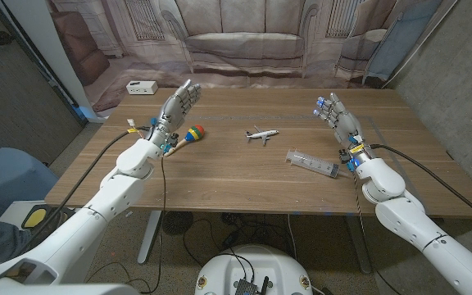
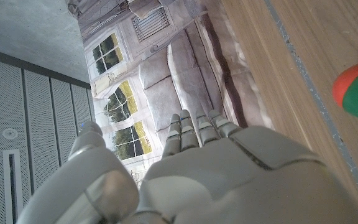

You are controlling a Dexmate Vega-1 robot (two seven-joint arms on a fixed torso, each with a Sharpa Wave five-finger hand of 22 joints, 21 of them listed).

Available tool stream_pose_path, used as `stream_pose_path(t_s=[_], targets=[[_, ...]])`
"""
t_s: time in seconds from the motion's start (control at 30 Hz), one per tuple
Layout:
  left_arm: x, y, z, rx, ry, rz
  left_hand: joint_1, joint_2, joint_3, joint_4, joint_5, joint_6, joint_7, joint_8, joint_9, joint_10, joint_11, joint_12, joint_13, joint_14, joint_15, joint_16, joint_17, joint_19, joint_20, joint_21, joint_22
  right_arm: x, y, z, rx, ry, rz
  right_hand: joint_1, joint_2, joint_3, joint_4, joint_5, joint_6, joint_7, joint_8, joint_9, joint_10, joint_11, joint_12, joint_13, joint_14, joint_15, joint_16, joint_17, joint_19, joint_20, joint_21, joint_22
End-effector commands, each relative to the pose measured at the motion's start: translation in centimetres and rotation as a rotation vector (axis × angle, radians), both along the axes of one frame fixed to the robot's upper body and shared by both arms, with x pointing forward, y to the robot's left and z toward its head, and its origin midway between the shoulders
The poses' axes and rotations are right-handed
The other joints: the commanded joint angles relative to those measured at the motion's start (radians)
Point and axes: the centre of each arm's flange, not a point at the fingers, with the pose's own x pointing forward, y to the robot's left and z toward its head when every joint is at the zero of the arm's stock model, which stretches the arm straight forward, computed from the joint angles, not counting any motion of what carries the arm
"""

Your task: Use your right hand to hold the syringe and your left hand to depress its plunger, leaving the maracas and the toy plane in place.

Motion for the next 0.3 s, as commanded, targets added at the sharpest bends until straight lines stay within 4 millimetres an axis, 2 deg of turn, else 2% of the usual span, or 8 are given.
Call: stream_pose_path(t_s=[0.03, 0.3], targets=[[0.43, 0.79, -0.4, -0.011, 0.012, 0.008, 0.007, -0.003, -0.001, 0.0, -0.001, 0.008, -0.003, 0.003, 0.001, 0.006, 0.001, 0.005, 0.002, 0.006, 0.0, 0.002, 0.003, -0.006, 0.004, 0.001, 0.004, 1.03, 0.62, -0.3, 0.022, 0.012, 0.041, -0.007, -0.001, -0.005, -0.001, -0.002, -0.004, 0.001, -0.002, 0.0, -0.005, -0.001, 0.0, 0.0, -0.003, -0.002, 0.0, 0.0, -0.002, -0.001, -0.006, 0.004], [0.55, 1.02, -0.17, 0.003, 0.003, -0.002, 0.006, -0.003, -0.001, 0.0, -0.001, 0.008, -0.004, 0.003, 0.002, 0.006, -0.003, 0.005, 0.002, 0.005, 0.001, 0.001, 0.003, -0.006, 0.006, 0.001, 0.004, 0.65, 1.38, -0.84, 0.027, 0.029, 0.032, -0.011, -0.001, -0.006, 0.0, -0.002, 0.0, -0.001, 0.001, -0.001, -0.005, 0.0, 0.002, 0.0, -0.005, -0.001, 0.001, -0.001, -0.003, -0.001, -0.01, 0.004]])
